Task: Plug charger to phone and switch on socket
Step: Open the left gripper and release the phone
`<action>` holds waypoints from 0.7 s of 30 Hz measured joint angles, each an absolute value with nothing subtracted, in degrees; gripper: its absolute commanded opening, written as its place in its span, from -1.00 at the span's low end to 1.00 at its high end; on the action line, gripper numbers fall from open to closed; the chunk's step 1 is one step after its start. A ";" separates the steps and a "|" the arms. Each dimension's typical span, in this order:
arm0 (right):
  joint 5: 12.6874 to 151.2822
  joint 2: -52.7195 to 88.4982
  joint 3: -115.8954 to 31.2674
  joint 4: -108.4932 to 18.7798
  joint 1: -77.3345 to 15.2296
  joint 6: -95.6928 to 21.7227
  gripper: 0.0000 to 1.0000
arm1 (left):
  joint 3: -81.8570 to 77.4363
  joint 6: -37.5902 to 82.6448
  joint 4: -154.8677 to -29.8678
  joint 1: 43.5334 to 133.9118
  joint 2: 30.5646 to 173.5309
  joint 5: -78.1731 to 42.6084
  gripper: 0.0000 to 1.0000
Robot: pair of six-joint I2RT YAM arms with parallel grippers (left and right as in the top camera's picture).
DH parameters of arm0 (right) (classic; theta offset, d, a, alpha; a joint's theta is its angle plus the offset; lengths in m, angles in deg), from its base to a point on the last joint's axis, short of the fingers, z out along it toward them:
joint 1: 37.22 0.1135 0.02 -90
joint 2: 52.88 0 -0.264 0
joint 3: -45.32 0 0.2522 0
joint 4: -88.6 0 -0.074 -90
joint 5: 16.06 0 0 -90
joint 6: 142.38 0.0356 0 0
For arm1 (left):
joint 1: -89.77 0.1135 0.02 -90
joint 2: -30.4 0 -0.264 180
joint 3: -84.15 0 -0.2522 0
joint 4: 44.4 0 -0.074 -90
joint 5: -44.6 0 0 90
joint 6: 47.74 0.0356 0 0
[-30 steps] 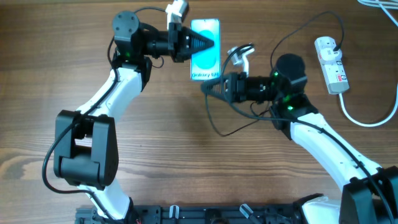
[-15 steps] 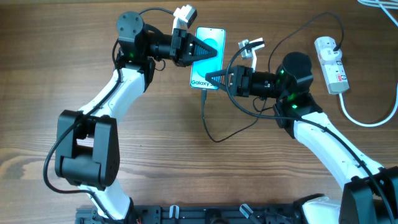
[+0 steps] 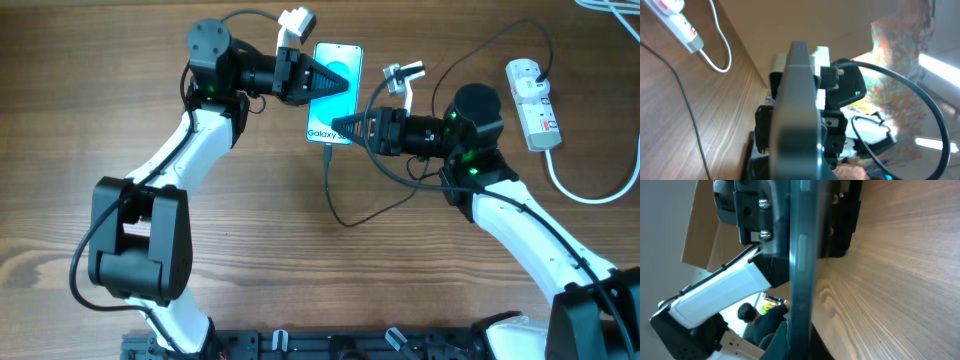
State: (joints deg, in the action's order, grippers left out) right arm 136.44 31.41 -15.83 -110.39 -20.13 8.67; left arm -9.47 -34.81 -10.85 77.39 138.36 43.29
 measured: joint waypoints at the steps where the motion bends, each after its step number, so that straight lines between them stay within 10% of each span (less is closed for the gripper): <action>1: 136.44 31.41 -15.83 -110.37 -20.11 8.37 -0.91 | -9.47 -34.68 -10.96 77.39 138.36 43.29 0.12; 2: 136.22 31.43 -15.83 -110.24 -20.13 8.15 -0.91 | -9.47 -34.99 -11.22 77.39 138.36 43.29 0.61; 5: 135.87 31.43 -15.83 -110.22 -20.13 7.71 -0.92 | -9.47 -35.71 -11.36 77.43 138.36 43.31 0.96; 21: 128.64 31.43 -15.92 -90.85 -20.13 -1.60 -0.91 | -9.49 -35.97 -11.42 90.11 138.36 43.48 1.00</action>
